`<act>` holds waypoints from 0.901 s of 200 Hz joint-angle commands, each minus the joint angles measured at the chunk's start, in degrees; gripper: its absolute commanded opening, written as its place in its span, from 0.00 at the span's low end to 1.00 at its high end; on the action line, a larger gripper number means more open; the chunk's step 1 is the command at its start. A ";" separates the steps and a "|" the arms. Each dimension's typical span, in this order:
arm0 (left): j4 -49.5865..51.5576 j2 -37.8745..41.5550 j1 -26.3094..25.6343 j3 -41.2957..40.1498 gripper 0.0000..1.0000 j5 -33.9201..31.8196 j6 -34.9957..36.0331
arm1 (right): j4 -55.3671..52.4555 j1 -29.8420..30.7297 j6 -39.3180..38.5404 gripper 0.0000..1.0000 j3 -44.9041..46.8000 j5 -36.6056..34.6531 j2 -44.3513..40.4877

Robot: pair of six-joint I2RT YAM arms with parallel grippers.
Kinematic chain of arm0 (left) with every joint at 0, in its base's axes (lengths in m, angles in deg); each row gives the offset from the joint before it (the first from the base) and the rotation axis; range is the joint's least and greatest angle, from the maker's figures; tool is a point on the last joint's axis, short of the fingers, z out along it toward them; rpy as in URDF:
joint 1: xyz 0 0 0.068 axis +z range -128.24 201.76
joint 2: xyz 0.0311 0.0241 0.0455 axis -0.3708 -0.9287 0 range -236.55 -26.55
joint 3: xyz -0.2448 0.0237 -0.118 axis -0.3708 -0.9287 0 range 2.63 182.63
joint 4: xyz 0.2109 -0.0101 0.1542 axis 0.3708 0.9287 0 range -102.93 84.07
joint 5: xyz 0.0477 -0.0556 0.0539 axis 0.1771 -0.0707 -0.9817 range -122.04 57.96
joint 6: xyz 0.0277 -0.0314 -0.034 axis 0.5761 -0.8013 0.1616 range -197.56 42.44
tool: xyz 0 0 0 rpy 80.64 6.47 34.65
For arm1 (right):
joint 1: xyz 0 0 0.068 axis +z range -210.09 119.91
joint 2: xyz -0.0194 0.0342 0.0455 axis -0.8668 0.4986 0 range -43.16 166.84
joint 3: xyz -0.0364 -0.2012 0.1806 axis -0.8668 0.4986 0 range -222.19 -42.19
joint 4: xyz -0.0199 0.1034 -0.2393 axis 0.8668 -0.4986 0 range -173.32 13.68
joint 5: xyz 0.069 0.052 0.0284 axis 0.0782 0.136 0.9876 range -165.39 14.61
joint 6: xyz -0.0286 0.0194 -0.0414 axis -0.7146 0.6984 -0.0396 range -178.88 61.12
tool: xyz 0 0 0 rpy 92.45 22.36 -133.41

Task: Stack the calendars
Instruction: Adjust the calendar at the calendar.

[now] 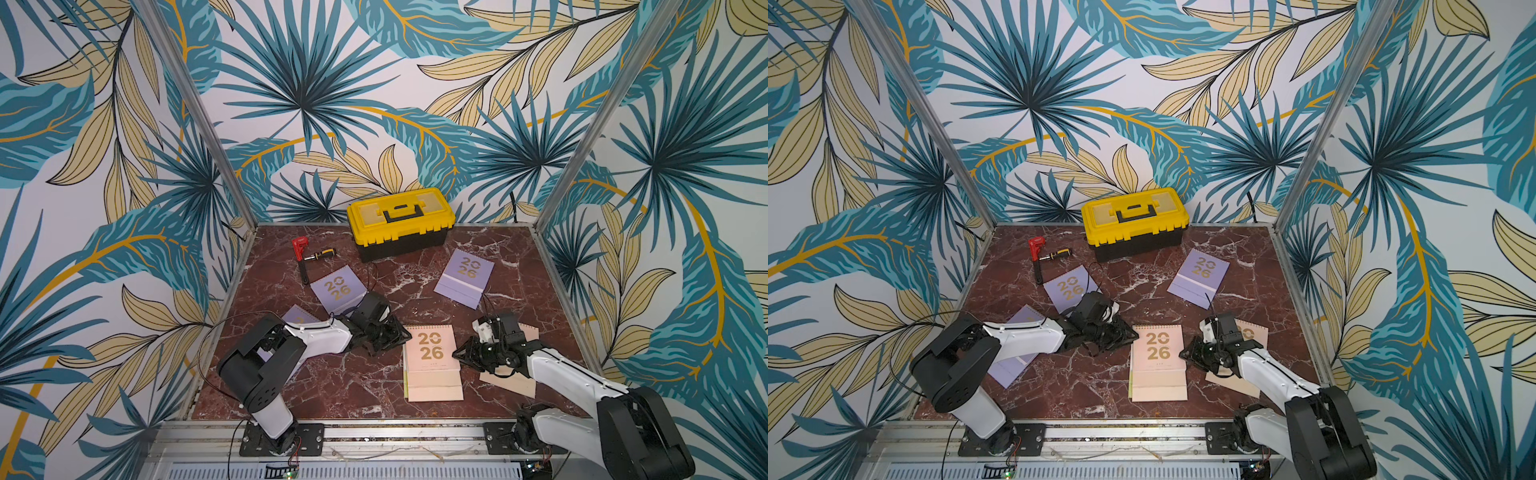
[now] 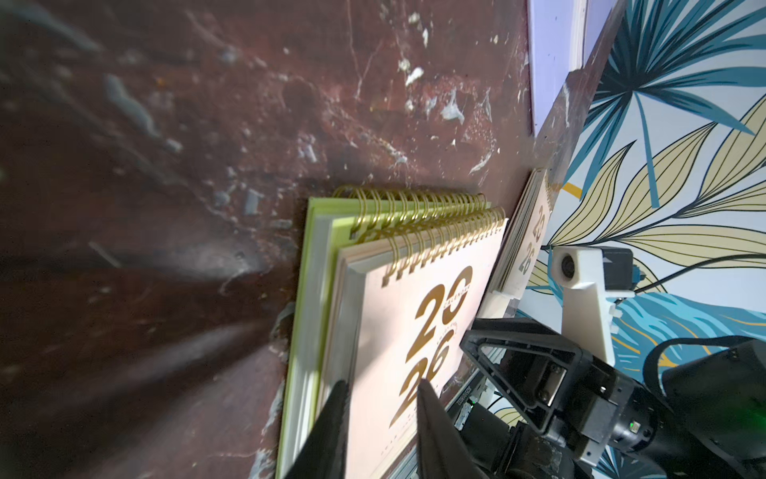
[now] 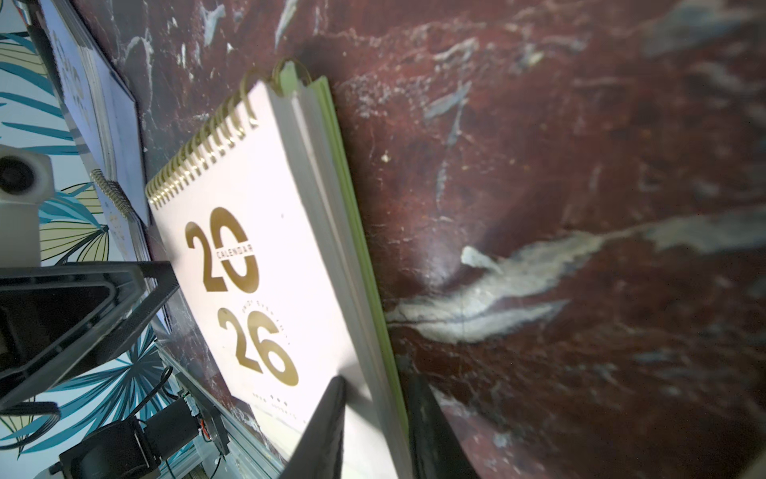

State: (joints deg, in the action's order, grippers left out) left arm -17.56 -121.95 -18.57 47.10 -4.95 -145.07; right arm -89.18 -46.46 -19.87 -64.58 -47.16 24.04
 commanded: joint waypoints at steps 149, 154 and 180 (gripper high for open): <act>-0.65 0.78 1.60 -0.81 0.33 -0.38 -0.08 | -5.52 0.92 -1.83 0.42 -3.62 -2.93 -1.80; -0.65 1.10 1.69 -1.10 0.34 -0.50 -0.08 | -6.54 0.96 -2.10 0.44 -4.06 -3.66 -2.44; -0.65 2.89 2.93 -2.40 0.35 -0.73 0.00 | -12.63 0.96 -4.24 0.45 -7.13 -6.57 -4.47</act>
State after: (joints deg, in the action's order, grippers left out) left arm -17.89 -121.80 -16.89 46.42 -5.23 -145.20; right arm -94.19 -45.74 -21.45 -68.93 -49.76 21.44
